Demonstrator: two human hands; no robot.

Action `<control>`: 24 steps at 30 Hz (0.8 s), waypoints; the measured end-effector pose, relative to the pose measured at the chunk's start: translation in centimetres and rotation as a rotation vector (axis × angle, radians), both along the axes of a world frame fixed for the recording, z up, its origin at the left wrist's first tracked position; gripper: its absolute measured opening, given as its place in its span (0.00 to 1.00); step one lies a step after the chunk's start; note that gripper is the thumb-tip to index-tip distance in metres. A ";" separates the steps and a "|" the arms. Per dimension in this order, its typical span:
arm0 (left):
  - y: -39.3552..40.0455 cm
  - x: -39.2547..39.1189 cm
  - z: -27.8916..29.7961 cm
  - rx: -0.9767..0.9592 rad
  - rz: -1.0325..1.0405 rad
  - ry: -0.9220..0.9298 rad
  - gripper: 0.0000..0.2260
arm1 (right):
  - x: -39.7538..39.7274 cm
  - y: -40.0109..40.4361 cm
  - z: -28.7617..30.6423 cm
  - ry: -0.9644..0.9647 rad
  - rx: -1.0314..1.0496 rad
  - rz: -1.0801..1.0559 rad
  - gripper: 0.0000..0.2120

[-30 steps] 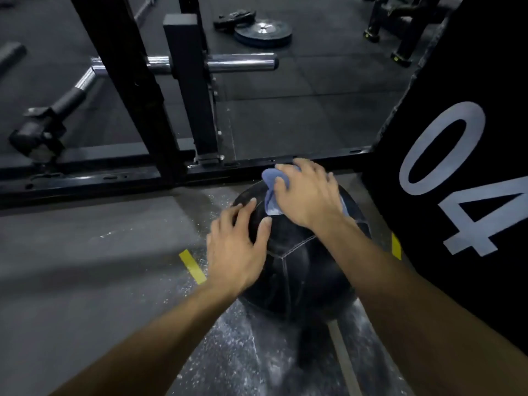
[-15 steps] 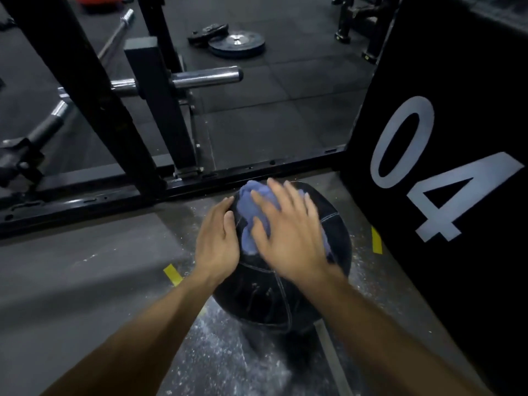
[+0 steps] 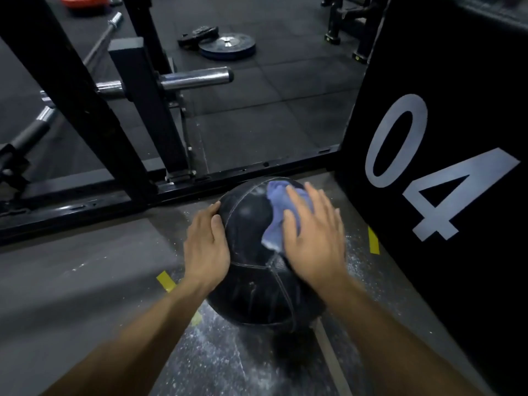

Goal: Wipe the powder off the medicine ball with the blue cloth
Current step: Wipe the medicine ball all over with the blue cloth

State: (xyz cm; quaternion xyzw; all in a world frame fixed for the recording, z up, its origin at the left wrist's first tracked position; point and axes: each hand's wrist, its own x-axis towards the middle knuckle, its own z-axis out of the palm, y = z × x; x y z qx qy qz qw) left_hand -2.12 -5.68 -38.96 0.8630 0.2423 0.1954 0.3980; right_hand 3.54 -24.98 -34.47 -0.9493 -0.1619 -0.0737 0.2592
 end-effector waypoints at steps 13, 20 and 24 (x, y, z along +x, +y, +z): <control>-1.1 -0.9 1.2 -0.100 -0.047 0.142 0.21 | 5.1 -1.6 1.1 0.345 0.235 -0.182 0.26; 3.9 0.7 0.7 -0.402 -0.100 0.140 0.15 | -6.2 3.6 -0.8 -0.223 -0.303 0.324 0.31; 4.1 0.5 0.5 -0.435 -0.137 0.106 0.16 | -10.2 2.3 -5.5 -0.431 -0.522 0.544 0.35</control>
